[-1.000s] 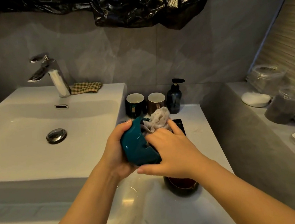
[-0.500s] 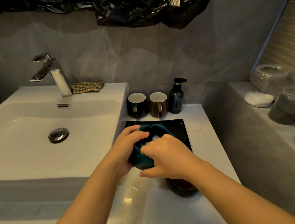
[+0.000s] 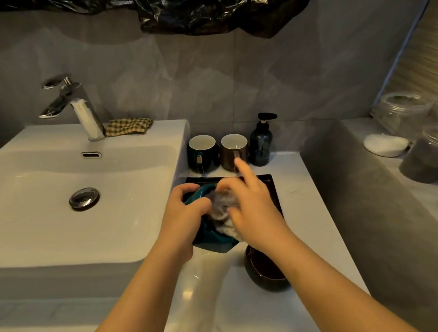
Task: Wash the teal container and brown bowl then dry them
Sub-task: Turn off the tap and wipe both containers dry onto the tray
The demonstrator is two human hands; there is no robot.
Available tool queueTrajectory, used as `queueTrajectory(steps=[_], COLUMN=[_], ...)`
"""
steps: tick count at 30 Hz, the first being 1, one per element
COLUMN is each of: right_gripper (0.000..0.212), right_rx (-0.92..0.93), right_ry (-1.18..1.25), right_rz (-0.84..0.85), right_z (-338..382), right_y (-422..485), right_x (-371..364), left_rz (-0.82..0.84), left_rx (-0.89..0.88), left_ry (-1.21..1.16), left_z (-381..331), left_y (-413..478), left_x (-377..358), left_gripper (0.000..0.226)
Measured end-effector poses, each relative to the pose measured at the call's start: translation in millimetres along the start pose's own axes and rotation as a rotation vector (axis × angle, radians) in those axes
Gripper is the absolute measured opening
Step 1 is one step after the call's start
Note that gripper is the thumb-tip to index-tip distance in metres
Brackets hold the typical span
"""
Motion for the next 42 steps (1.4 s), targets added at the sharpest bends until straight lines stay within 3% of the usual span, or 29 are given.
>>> queueTrajectory(steps=[3, 5, 7, 9, 12, 14, 16, 18, 19, 21, 23, 27, 29, 32, 35, 37, 39, 42], right_gripper=[0.058, 0.066, 0.051, 0.028, 0.021, 0.022, 0.021, 0.024, 0.025, 0.026, 0.022, 0.017, 0.020, 0.022, 0.029, 0.032, 0.028, 0.023], right_rx=[-0.234, -0.484, -0.682, -0.775, -0.710, -0.541, -0.250, 0.133, 0.223, 0.142, -0.121, -0.735, -0.927, -0.885, -0.760, -0.749, -0.732, -0.712], right_ry=[0.086, 0.287, 0.579, 0.777, 0.466, 0.173, -0.070, -0.228, -0.258, -0.243, -0.183, 0.530, 0.831, 1.200, 1.148, 0.948, 0.773, 0.664], right_rz=[-0.217, -0.088, 0.104, 0.122, -0.004, -0.034, -0.092, -0.179, -0.202, -0.161, -0.071, -0.032, 0.067, 0.125, -0.030, -0.095, -0.111, 0.020], right_z=[-12.6, -25.0, -28.1, -32.2, -45.4, -42.5, -25.2, -1.3, 0.9, -6.6, -29.4, -58.4, -57.9, -44.5, -57.0, -68.2, -78.9, -88.4], right_y=[3.5, 0.9, -8.2, -7.3, 6.1, 10.8, 11.2, 8.0, 7.7, 9.7, 11.5, 0.2, -10.2, -12.4, 6.6, 18.9, 29.9, 47.6], right_x=[9.2, -5.3, -30.0, -40.2, -24.4, -12.2, -2.5, 4.3, 5.0, 5.9, -1.1, -24.7, -38.9, -47.6, -44.7, -39.2, -34.6, -40.6], left_rz=[-0.106, -0.202, -0.256, -0.214, -0.057, 0.016, 0.099, 0.156, 0.173, 0.169, 0.114, -0.115, -0.200, -0.261, -0.175, -0.105, -0.044, -0.081], left_rx=[-0.032, -0.078, -0.164, -0.254, -0.309, -0.317, -0.322, -0.273, -0.256, -0.260, -0.233, -0.101, -0.022, 0.113, 0.259, 0.318, 0.359, 0.412], left_ry=[-0.052, -0.095, -0.059, 0.044, 0.219, 0.332, 0.513, 0.557, 0.557, 0.576, 0.512, 0.200, 0.064, -0.222, -0.435, -0.269, 0.048, 0.207], left_z=[2.5, 1.3, -4.0, -9.0, -11.8, -15.4, -19.3, -16.1, -14.1, -13.3, -10.2, 3.5, 15.0, 32.3, 48.1, 52.2, 53.4, 60.6], left_y=[-3.8, -6.0, -8.7, -12.0, -15.1, -11.9, -8.6, -10.4, -10.4, -7.9, -4.2, 5.1, 11.6, 18.4, 29.5, 39.6, 51.4, 72.0], left_x=[-0.1, 3.0, 3.8, -0.4, -9.4, -11.3, -16.7, -19.9, -20.9, -21.9, -21.0, -13.5, -11.7, -17.8, -32.8, -35.6, -34.8, -33.3], left_gripper=[0.040, 0.044, 0.046, 0.048, 0.054, 0.057, 0.054, 0.050, 0.050, 0.054, 0.058, 0.050, 0.050, 0.049, 0.059, 0.047, 0.040, 0.034])
Point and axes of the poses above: each hand's wrist, its own y-axis towards the middle knuckle, its own x-axis out of the back of the hand, z = x × y, the point moved 5 cm from there along y, towards the middle knuckle, and after that the axes turned 2 degrees about y, right-handed, at the moved point
